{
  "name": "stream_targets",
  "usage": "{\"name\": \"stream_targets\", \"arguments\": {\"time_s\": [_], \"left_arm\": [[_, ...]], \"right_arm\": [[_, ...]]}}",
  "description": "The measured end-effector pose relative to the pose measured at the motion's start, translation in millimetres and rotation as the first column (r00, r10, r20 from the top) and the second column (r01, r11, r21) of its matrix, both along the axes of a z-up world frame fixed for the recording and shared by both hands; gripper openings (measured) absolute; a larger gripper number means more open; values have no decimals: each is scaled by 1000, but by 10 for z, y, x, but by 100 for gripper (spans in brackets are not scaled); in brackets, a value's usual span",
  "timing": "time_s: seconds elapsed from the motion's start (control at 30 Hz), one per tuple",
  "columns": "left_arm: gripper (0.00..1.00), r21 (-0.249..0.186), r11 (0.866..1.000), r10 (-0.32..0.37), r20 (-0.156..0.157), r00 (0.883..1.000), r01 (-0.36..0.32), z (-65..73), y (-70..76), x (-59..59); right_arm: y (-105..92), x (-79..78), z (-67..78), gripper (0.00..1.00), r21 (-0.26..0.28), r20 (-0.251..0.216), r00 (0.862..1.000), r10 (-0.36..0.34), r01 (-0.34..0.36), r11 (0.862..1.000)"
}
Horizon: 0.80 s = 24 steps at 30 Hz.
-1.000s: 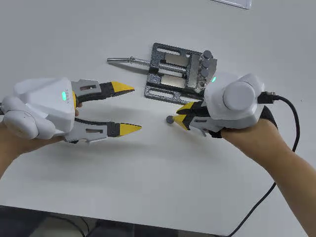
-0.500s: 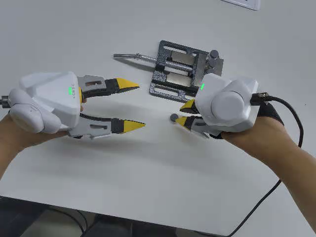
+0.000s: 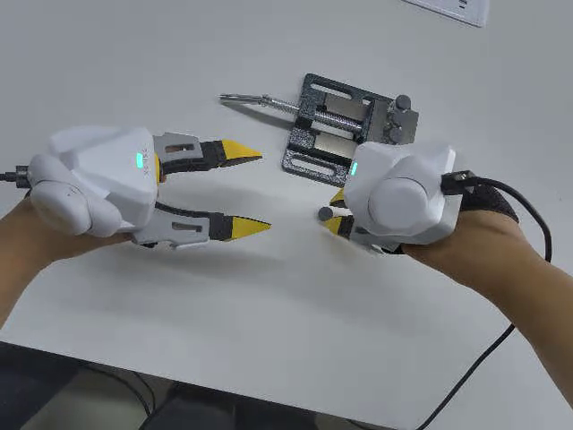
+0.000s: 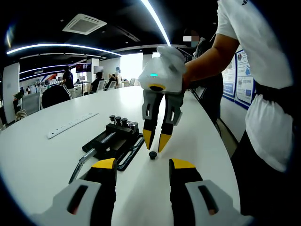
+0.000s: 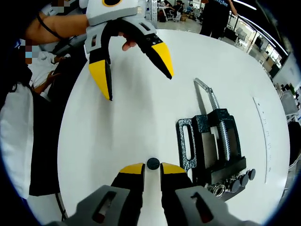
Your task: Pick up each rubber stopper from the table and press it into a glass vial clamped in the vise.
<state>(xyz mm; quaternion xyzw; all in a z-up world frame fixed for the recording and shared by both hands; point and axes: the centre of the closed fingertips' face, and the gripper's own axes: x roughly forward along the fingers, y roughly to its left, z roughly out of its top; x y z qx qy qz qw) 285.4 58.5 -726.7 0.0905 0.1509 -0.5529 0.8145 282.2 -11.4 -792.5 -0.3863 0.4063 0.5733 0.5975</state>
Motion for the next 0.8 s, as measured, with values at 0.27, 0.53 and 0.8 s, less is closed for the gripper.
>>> {"name": "stream_targets", "arguments": {"time_s": [0.27, 0.53, 0.8], "left_arm": [[43, -7, 1000, 6, 2, 1000, -6, 3, 24, -15], [43, -10, 1000, 5, 5, 1000, -5, 8, 27, -37], [43, -14, 1000, 6, 6, 1000, -6, 13, 37, -34]], "right_arm": [[30, 0, -12, 13, -45, 34, 997, 71, -69, 997], [43, 15, -26, 13, -68, 39, 994, 101, -98, 993], [22, -11, -56, 15, -92, 26, 991, 130, -127, 988]]}}
